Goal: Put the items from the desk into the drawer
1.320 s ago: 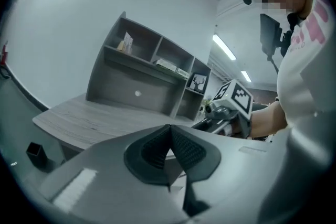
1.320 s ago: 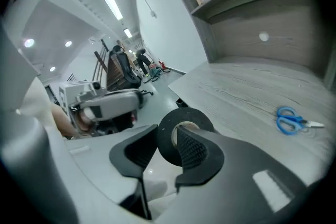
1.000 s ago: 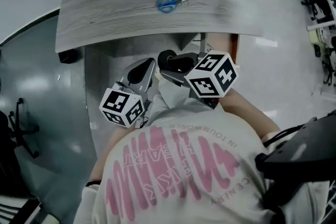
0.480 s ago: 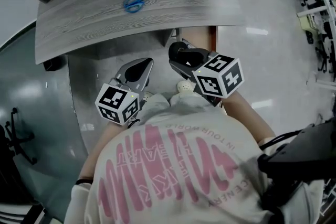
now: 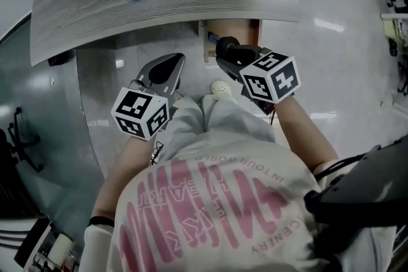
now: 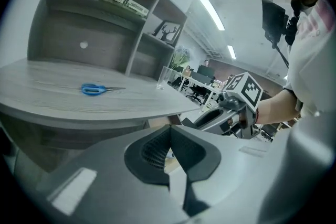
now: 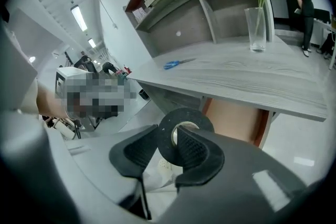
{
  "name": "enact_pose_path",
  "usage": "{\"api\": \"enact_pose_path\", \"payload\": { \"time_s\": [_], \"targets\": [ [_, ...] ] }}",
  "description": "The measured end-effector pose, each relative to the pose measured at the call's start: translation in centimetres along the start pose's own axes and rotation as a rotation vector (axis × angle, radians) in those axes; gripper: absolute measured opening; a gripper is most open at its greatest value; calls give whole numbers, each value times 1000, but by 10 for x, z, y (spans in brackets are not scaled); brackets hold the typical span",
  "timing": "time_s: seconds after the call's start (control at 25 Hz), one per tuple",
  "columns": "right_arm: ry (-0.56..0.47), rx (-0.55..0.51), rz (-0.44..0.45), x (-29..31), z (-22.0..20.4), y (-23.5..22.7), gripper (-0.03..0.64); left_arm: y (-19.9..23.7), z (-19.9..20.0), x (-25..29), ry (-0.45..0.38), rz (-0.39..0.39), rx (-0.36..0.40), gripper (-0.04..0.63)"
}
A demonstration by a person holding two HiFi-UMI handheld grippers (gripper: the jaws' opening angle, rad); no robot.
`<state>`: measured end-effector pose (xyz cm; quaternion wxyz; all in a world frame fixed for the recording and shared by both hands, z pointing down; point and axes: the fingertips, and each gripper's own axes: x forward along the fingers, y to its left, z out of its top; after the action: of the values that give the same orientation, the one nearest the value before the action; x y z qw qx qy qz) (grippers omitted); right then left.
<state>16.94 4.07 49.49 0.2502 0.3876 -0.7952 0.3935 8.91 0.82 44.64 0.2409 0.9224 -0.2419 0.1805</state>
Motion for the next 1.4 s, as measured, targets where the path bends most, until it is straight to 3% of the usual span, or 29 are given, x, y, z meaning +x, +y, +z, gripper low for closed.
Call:
{"api": "enact_pose_path", "payload": {
  "time_s": [0.2,0.48,0.6,0.8,1.08,1.4],
  "targets": [
    [47,-12,18,12,-22,-42,118,-5,-14,32,19,78,-44,20],
    [101,-66,4,29,-43,-78,120,-23,-26,57,10,109,-83,20],
    [115,-85,-42,42,-48,-95,120,-30,-25,61,-10,107,-77,20],
    [100,-54,-146,56,-51,-124,120,-40,-32,57,27,144,-61,20],
    [61,64,-218,68,-54,-151,121,-48,-28,40,19,148,-50,20],
    [78,8,-304,81,-53,-164,121,-40,-39,35,39,220,-69,20]
  ]
}}
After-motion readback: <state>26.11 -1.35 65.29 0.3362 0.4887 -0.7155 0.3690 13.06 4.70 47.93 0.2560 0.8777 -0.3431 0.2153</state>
